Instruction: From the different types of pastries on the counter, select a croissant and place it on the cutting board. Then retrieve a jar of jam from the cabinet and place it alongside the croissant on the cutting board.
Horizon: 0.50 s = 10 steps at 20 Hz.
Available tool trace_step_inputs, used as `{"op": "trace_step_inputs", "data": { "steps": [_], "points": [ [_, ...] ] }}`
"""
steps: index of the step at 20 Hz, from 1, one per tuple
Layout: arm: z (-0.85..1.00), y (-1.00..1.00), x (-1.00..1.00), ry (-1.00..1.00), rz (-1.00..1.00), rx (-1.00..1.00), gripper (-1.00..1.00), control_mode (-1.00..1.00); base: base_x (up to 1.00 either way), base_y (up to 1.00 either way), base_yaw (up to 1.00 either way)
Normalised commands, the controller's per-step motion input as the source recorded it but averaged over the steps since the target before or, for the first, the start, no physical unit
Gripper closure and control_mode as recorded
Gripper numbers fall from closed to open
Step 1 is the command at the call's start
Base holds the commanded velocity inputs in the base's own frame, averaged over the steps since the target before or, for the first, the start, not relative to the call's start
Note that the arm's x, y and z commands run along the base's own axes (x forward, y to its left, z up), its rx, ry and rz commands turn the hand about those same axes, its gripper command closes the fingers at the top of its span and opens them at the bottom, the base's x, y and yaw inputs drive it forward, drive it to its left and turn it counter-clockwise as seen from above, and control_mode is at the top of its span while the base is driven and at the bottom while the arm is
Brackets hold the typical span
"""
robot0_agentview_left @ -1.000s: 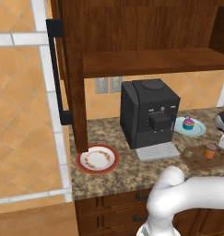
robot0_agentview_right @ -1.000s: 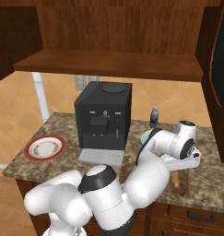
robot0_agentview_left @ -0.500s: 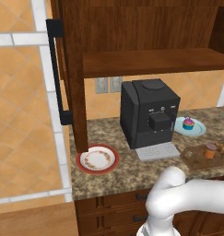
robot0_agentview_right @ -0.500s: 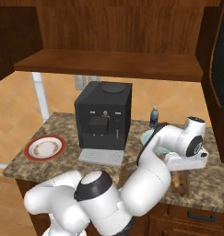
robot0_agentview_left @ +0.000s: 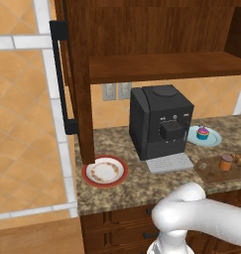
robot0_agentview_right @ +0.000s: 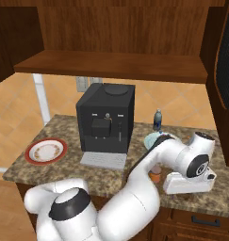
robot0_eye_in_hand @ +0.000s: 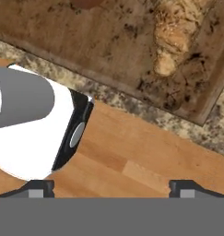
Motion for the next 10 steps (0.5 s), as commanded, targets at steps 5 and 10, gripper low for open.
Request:
{"op": "trace_step_inputs", "data": {
  "steps": [5, 10],
  "points": [
    [0.11, 0.24, -1.00, 0.00, 0.00, 0.00, -1.00, -1.00, 0.00, 0.00, 0.00],
    [0.02, 0.49, -1.00, -0.02, 0.00, -0.05, -1.00, -1.00, 0.00, 0.00, 0.00]
  ]
}}
